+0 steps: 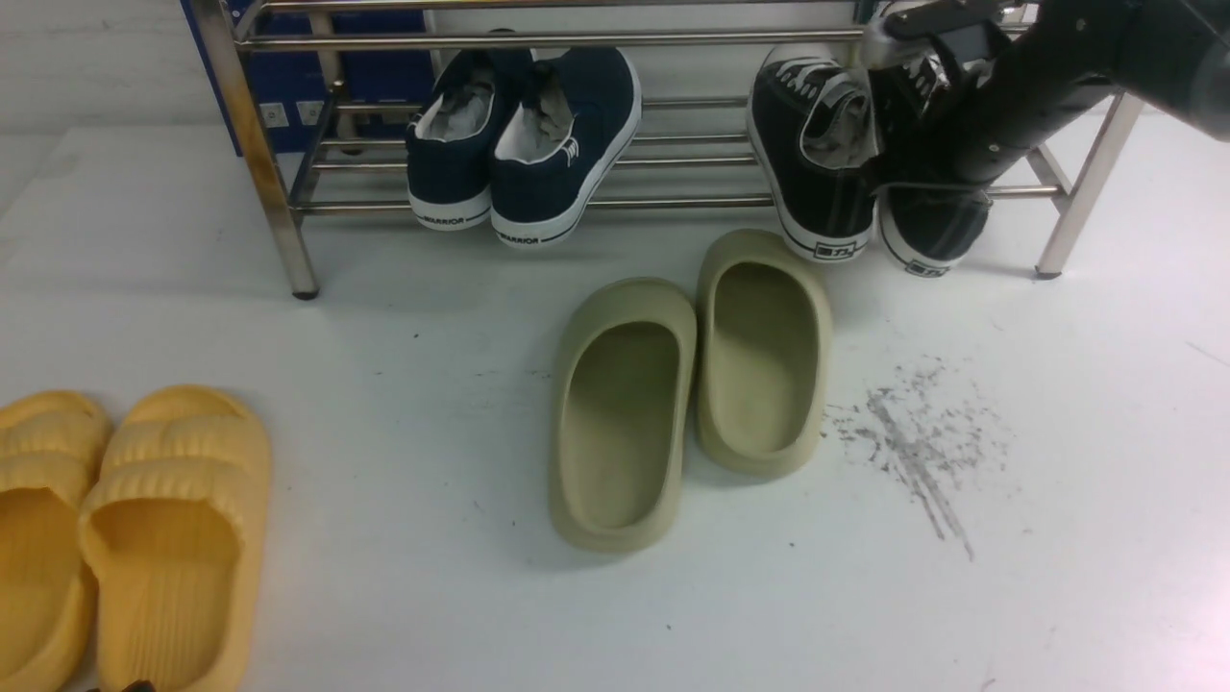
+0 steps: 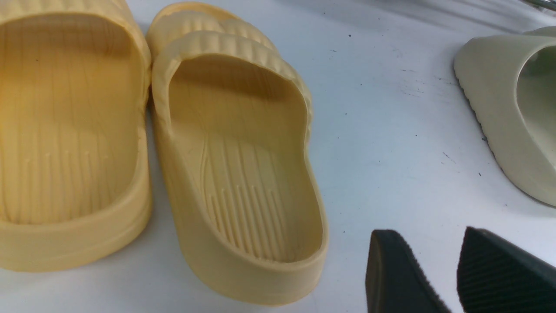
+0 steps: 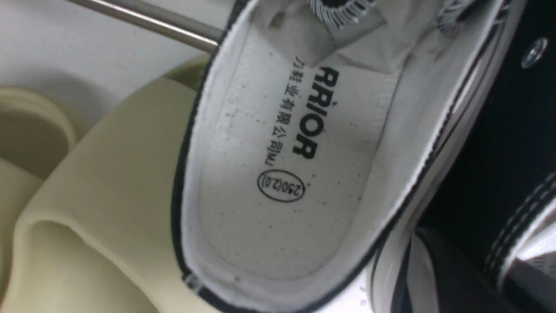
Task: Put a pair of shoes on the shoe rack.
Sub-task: Use the right arm to put a shoe into the shoe rack
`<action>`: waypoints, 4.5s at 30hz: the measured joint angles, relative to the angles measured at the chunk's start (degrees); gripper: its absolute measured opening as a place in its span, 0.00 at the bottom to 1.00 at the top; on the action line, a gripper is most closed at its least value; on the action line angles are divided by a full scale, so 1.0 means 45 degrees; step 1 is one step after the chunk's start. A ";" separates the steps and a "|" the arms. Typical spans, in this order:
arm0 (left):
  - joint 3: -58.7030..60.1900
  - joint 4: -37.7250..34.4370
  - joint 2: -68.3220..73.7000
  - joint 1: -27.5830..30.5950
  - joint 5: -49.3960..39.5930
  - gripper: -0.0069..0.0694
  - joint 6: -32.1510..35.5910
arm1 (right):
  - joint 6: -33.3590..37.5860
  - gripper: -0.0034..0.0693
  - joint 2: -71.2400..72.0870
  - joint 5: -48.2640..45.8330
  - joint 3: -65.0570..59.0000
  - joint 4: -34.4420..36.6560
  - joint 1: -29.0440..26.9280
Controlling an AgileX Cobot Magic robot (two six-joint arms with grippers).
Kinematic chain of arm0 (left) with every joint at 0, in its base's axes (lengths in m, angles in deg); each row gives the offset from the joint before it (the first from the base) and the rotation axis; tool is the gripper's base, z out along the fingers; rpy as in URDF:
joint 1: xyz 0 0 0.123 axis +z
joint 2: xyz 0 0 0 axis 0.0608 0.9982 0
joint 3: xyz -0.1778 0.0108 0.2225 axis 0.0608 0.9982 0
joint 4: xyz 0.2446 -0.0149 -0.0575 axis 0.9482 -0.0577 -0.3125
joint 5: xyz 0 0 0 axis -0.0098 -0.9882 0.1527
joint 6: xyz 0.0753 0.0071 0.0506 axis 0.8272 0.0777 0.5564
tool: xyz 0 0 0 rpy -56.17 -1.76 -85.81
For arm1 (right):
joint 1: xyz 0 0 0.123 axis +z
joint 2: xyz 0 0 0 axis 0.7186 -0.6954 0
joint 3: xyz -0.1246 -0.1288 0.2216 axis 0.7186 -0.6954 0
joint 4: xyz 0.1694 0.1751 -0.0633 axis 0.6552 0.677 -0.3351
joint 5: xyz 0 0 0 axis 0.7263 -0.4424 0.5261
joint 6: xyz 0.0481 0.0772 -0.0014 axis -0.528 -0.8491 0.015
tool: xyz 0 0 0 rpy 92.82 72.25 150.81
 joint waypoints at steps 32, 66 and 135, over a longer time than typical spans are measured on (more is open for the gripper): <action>0.0000 0.0000 0.0000 0.0000 0.0000 0.40 0.0000 | -0.3372 0.43 0.2835 -0.5272 -0.0365 -0.1180 -0.0096; 0.0000 0.0000 0.0000 0.0000 0.0000 0.40 0.0000 | -0.6212 0.40 0.1395 0.2842 -0.3396 -0.0308 -0.0523; 0.0000 0.0000 -0.0004 0.0000 0.0000 0.40 0.0000 | -0.4216 0.53 0.3959 0.1604 -0.3438 0.1479 -0.1507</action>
